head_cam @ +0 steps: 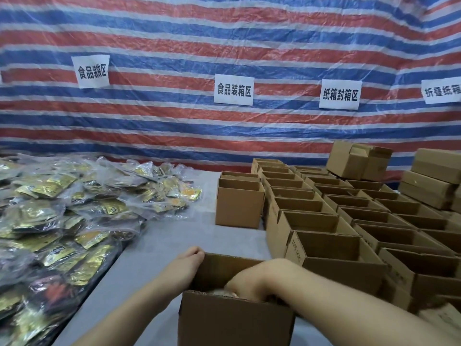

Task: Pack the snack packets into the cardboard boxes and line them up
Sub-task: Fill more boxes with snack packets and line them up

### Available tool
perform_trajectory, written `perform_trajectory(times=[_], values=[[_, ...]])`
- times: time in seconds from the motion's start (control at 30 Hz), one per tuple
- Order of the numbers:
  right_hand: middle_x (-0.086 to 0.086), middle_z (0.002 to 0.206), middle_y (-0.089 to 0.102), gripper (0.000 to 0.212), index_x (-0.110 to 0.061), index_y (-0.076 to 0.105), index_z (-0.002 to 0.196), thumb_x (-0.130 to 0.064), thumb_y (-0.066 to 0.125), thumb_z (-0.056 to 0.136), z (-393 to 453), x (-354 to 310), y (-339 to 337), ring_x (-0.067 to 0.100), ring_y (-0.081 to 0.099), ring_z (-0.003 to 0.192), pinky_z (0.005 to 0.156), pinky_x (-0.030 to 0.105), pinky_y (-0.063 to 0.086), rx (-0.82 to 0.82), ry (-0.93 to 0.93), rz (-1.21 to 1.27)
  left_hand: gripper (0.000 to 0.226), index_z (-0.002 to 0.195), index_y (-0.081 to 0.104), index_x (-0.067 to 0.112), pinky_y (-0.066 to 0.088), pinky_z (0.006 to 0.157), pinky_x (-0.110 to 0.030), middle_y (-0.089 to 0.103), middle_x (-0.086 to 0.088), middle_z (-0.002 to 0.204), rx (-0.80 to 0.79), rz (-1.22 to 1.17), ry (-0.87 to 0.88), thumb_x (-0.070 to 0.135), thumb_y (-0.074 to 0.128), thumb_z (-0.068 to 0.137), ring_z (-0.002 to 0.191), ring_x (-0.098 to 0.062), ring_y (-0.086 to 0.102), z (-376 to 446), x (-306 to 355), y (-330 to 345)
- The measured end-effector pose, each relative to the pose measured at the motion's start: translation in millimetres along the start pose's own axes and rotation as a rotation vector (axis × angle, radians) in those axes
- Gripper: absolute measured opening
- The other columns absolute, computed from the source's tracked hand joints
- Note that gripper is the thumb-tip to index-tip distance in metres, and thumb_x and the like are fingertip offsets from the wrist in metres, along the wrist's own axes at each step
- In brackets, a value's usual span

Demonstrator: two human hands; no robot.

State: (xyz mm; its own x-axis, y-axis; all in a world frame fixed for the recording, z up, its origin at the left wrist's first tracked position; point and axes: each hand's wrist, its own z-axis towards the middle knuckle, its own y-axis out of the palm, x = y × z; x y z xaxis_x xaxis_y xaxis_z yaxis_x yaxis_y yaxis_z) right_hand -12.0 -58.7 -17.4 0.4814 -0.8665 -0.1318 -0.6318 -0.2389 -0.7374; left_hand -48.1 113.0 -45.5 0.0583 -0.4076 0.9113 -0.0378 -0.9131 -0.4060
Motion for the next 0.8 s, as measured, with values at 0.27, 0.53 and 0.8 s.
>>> perform_trajectory(times=[0.27,0.53,0.8], values=[[0.022,0.129,0.062,0.035,0.005,0.058,0.131,-0.017,0.049,0.105,13.1,1.5,9.2,0.03,0.058,0.106,0.094,0.039,0.045,-0.06,-0.013,0.044,0.027,0.084,0.049,0.015,0.031,0.062,-0.028,0.047,-0.002,0.078,0.018,0.024,0.011,0.024,0.037,0.106,0.072,-0.013,0.045,-1.3,0.6,1.8],[-0.001,0.139,0.059,0.052,-0.02,0.053,0.143,-0.046,0.06,0.098,-33.9,12.1,-14.8,0.016,0.058,0.121,0.094,0.025,0.045,0.143,-0.081,0.151,0.028,0.083,0.051,0.016,0.032,0.068,-0.032,0.049,-0.004,0.078,-0.007,0.001,0.006,0.025,0.038,0.106,0.074,-0.016,0.046,1.7,-1.4,5.7],[0.009,0.119,0.06,0.037,-0.005,0.056,0.139,-0.016,0.054,0.103,-7.0,-1.8,-5.9,0.026,0.057,0.108,0.096,0.037,0.047,-0.127,0.022,0.017,0.027,0.086,0.049,0.011,0.031,0.064,-0.029,0.046,-0.007,0.082,0.016,0.018,0.019,0.023,0.036,0.107,0.074,-0.015,0.043,-2.9,3.0,6.2]])
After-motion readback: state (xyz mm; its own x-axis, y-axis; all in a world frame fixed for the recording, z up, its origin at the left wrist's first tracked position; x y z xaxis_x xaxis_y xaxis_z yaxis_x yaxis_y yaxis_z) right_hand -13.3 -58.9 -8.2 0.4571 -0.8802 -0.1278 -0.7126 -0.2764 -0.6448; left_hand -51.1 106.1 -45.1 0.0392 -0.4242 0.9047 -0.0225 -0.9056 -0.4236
